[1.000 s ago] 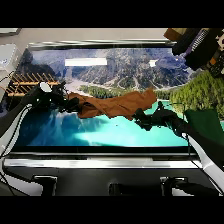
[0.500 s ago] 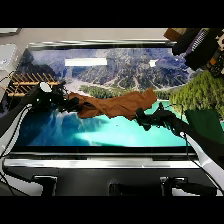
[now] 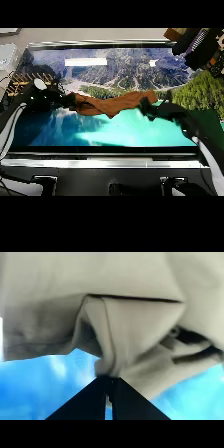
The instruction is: Fold the clothes and pants, and hang the long-sleeved shirts on hangers.
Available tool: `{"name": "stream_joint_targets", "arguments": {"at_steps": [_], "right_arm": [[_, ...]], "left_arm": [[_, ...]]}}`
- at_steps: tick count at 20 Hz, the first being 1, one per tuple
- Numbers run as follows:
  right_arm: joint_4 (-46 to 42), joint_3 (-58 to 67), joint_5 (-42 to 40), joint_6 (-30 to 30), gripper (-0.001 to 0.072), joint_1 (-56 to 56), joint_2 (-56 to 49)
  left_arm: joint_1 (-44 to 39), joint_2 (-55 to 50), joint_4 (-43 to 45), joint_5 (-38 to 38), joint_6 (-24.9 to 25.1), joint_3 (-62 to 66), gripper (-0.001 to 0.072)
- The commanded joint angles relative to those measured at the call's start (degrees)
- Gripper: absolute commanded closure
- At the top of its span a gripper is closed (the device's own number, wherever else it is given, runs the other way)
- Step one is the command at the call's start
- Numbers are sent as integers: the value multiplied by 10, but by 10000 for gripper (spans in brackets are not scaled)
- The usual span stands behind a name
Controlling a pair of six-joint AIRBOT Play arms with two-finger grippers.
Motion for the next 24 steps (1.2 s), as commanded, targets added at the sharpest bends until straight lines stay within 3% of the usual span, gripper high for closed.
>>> {"name": "stream_joint_targets", "arguments": {"at_steps": [1, 4, 7, 9, 11, 16, 19, 22, 24], "right_arm": [[-21, 76, -2, -17, 681, -10, 124], [-70, 196, 10, -9, 681, -10, 207], [-179, 337, 18, 44, 681, -10, 257], [-244, 424, 16, 67, 681, -10, 275], [-298, 496, 6, 103, 681, -10, 283], [-419, 572, -50, 231, 681, -10, 282], [-500, 572, -165, 306, 680, -10, 244], [-503, 571, -346, 301, 679, -9, 152], [-492, 563, -481, 257, 680, -9, 62]], "left_arm": [[10, 64, 83, -5, 6, 51, 694], [20, 152, 162, -3, 5, 128, 694], [27, 252, 235, 6, 2, 197, 694], [27, 324, 279, 25, -33, 220, 693], [27, 394, 299, 49, -64, 220, 693], [27, 478, 300, 56, -68, 219, 693], [26, 464, 300, 56, -66, 195, 693], [25, 418, 277, 57, -66, 125, 692], [25, 365, 246, 63, -66, 70, 692]]}}
